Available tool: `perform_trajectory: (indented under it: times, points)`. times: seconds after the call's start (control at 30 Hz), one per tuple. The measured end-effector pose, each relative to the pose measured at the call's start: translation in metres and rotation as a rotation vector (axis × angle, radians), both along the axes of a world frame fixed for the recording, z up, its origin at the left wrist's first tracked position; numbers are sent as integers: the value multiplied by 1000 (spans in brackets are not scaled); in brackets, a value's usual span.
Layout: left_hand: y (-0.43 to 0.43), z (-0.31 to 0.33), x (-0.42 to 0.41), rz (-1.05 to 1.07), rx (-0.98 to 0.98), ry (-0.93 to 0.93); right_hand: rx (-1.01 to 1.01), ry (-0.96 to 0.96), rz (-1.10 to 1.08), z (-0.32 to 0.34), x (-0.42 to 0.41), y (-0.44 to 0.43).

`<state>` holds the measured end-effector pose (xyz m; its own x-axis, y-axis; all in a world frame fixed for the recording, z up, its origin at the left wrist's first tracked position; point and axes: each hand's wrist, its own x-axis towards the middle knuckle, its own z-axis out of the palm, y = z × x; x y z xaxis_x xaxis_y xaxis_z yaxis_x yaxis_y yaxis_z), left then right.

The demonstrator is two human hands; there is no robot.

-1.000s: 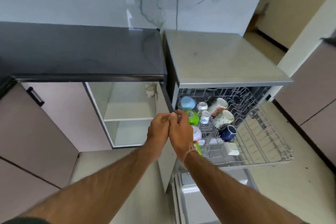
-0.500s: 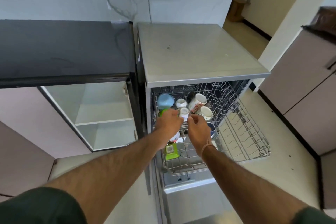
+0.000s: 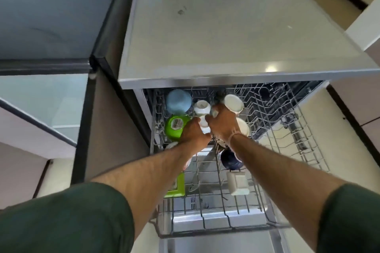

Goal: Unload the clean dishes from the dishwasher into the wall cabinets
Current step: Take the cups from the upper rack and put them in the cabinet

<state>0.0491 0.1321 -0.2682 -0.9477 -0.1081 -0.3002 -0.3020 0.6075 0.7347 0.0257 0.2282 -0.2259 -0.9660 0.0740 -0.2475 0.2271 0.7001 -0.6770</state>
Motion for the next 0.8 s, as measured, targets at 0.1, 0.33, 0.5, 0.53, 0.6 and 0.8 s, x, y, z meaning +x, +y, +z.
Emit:
perform_trajectory:
  times: [0.1,0.33,0.5,0.53,0.6,0.8]
  points:
    - [3,-24,-25,1,-43,36,127,-27,137,-22,-38,-2]
    - [5,-55,-43,19,-216,33,517,-28,465,-52,-98,-20]
    - [9,-63,-43,1,-370,65,533,-162,520,-59,-117,-23]
    - [10,-63,-43,12,-387,68,520,-168,519,-59,-118,-24]
    - [12,-63,-44,24,-410,69,507,-158,514,-61,-121,-24]
    - [15,-51,-45,51,-403,25,498,-72,449,-64,-118,-16]
